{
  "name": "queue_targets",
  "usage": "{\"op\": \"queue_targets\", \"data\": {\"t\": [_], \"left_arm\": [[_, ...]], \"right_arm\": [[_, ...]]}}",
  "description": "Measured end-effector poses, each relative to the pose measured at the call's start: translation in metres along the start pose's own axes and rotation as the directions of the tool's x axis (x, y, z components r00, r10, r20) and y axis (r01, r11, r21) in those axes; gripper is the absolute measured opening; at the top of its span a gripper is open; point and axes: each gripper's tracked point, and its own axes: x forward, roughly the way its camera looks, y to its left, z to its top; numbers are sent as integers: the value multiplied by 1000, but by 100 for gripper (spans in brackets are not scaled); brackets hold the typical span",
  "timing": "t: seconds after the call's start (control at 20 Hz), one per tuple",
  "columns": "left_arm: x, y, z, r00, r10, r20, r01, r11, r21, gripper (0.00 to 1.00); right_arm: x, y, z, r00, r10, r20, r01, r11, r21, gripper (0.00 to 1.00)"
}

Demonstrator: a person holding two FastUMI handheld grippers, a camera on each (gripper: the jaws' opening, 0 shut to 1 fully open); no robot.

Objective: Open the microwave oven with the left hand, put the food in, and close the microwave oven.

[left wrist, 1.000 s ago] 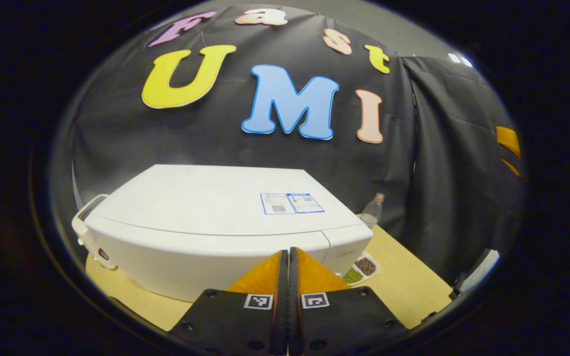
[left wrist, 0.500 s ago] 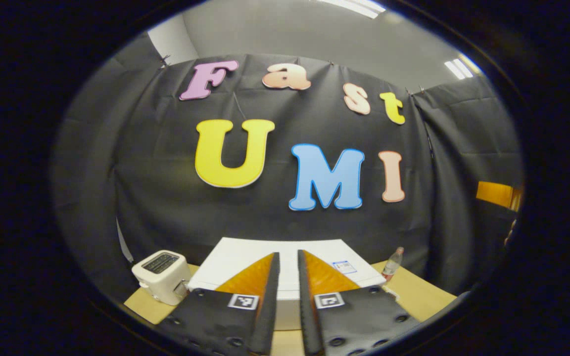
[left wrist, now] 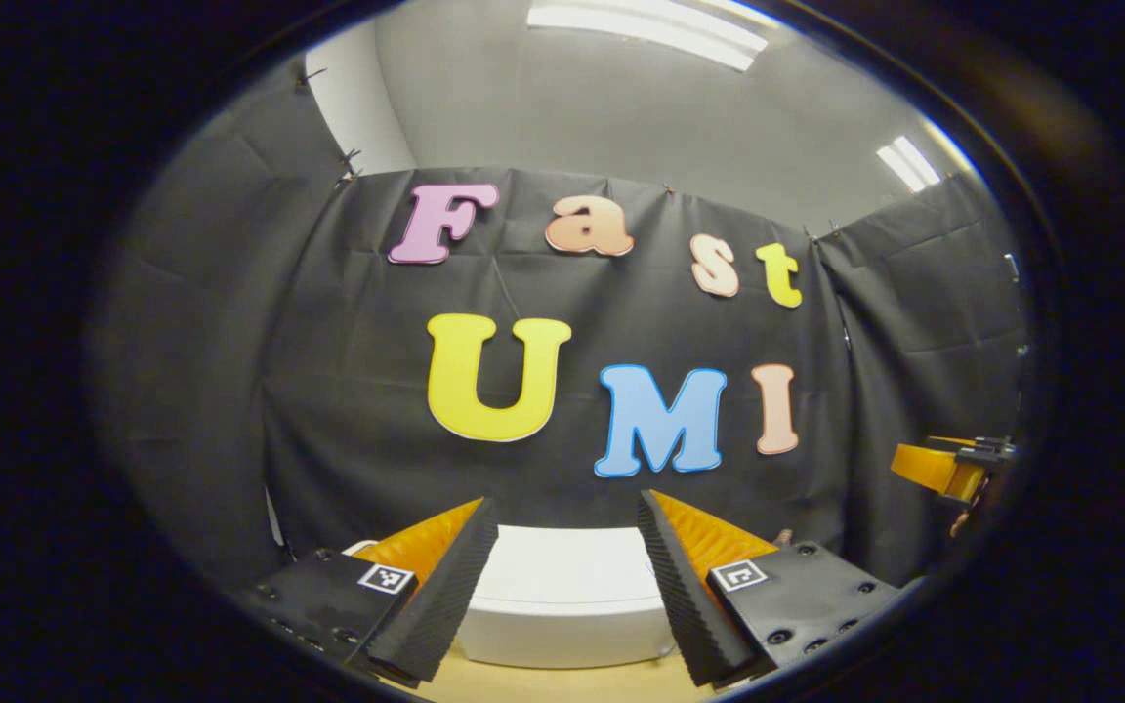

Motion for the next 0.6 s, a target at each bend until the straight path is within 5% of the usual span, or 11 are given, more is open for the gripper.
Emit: {"op": "queue_targets", "data": {"t": [0.6], "left_arm": [[-24,23,39,995,-51,80,49,999,24,94]], "right_arm": [[-18,27,9,1000,-22,-8,22,1000,0,99]]}}
